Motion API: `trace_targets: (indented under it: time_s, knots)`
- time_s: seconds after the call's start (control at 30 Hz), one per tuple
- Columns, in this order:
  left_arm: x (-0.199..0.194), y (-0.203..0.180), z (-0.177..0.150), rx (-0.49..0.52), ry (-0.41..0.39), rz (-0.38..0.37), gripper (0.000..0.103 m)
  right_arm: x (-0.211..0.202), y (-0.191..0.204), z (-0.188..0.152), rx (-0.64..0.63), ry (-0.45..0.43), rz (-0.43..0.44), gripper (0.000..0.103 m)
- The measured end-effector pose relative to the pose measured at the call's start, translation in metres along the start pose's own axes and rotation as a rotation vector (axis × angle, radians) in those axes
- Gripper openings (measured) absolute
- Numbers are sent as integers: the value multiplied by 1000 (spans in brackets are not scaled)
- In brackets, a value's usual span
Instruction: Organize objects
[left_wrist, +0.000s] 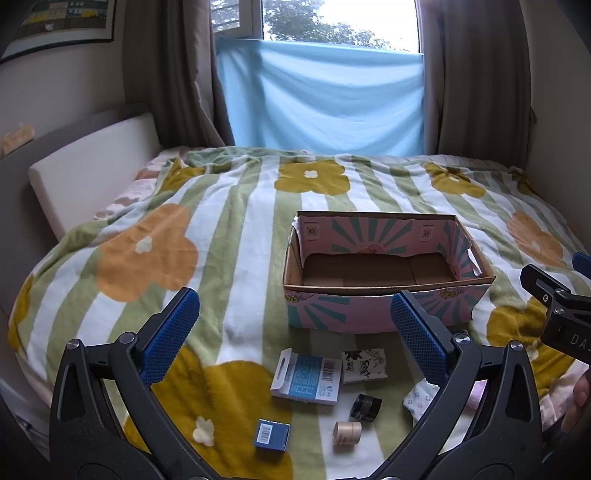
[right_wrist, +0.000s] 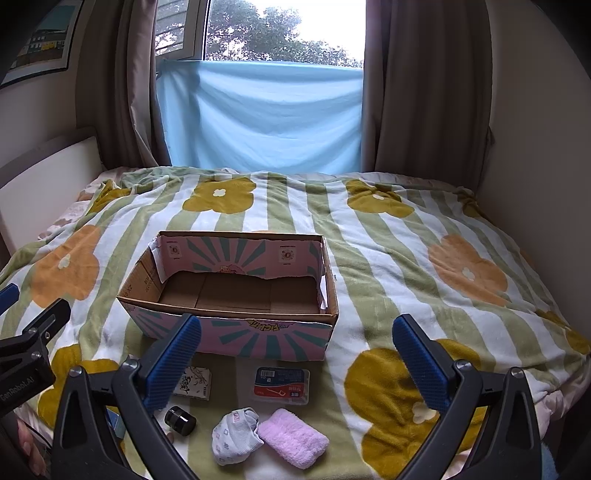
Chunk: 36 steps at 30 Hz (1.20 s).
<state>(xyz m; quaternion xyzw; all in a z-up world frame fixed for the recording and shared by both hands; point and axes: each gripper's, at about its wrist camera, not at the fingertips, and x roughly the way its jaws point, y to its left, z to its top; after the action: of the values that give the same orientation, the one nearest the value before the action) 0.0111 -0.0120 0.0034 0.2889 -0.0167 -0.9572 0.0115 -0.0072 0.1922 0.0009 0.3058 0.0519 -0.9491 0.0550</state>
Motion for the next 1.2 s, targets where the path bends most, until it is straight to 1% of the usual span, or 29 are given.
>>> trace_targets:
  time_s: [0.23, 0.37, 0.47, 0.57, 0.7, 0.87, 0.97, 1.03, 1.2]
  knots:
    - [-2, 3, 2, 0, -5, 7, 103, -1, -1, 4, -6, -5, -4, 103]
    - [-7, 25, 5, -14, -20, 26, 103, -2, -10, 9, -17, -17, -13, 103]
    - [-1, 42, -4, -21, 2, 33, 103, 7, -14, 6, -36, 4, -11, 103]
    - [14, 56, -24, -25, 64, 1, 103, 19, -16, -6, -56, 41, -1, 103]
    - [40, 63, -66, -30, 170, -41, 103, 43, -19, -31, -74, 128, 21, 103]
    - [65, 69, -117, -43, 256, -98, 102, 67, -21, -67, -93, 220, 63, 103]
    - [74, 68, -145, -56, 290, -128, 96, 78, -21, -89, -128, 256, 63, 103]
    - [77, 64, -158, -44, 298, -137, 94, 84, -20, -104, -158, 279, 59, 103]
    - [83, 51, -179, -8, 317, -157, 80, 91, -22, -131, -196, 309, 72, 102]
